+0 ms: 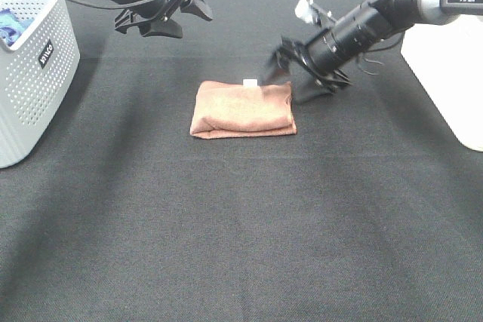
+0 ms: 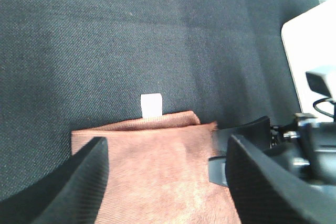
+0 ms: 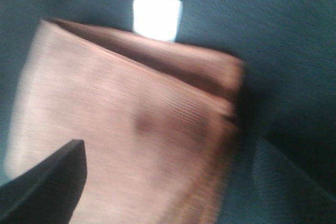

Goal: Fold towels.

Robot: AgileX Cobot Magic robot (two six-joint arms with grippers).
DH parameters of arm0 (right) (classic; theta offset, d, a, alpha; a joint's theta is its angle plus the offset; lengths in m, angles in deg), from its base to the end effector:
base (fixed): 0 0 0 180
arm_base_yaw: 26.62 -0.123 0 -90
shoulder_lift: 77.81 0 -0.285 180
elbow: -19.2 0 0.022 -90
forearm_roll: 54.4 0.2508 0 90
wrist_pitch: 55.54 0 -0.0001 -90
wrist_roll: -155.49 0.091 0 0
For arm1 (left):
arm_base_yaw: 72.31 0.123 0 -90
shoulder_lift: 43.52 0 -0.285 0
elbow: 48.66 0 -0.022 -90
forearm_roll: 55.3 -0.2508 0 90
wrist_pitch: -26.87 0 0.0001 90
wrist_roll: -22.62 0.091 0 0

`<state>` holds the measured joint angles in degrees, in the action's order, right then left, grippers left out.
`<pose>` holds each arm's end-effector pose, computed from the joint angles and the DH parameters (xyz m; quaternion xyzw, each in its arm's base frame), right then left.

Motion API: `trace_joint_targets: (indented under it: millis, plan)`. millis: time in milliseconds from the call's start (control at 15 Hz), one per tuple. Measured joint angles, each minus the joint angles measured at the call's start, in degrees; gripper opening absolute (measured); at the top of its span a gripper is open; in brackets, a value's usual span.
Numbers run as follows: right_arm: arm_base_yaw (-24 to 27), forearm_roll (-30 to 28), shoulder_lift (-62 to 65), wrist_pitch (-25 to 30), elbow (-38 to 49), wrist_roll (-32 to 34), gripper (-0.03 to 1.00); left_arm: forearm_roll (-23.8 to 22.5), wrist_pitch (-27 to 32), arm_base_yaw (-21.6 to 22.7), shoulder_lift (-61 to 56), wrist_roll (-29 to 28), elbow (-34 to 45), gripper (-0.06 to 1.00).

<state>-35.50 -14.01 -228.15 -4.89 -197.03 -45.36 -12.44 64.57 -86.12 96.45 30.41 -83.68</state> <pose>0.5030 0.1248 0.1092 -0.0632 0.9457 0.2790 0.1544 0.5009 -0.1622 0.2048 -0.0335 0.9041 -0.3195 0.2817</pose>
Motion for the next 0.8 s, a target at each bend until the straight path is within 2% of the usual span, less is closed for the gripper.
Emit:
trace_joint_targets:
  millis: [200, 400, 467, 667, 733, 800]
  plan:
    - [0.00, -9.85, 1.78, 0.40, 0.00, 5.50, 0.81, 0.00, 0.11, 0.00, 0.00, 0.00, 0.00, 0.62]
    - [0.00, -14.50, 5.33, 2.29, 0.00, 8.31, 0.81, -0.92, 2.01, 0.00, -0.52, 0.17, 0.00, 0.62]
    - [-0.11, -17.25, 8.77, 4.98, 0.00, 11.06, 0.81, -2.01, 3.61, 0.00, -1.32, 1.09, 0.00, 0.62]
    - [-0.17, -19.48, 14.84, 13.69, 0.00, 15.58, 0.81, -10.08, 12.32, 0.00, -6.30, 6.70, 0.00, 0.62]
    - [-0.17, -19.54, 16.79, 17.70, 0.00, 16.04, 0.81, -13.92, 16.44, 0.00, -9.22, 6.47, 0.00, 0.62]
    - [-0.17, -19.54, 17.82, 18.28, 0.23, 16.16, 0.81, -16.44, 19.19, 0.00, -11.29, 5.50, 0.00, 0.62]
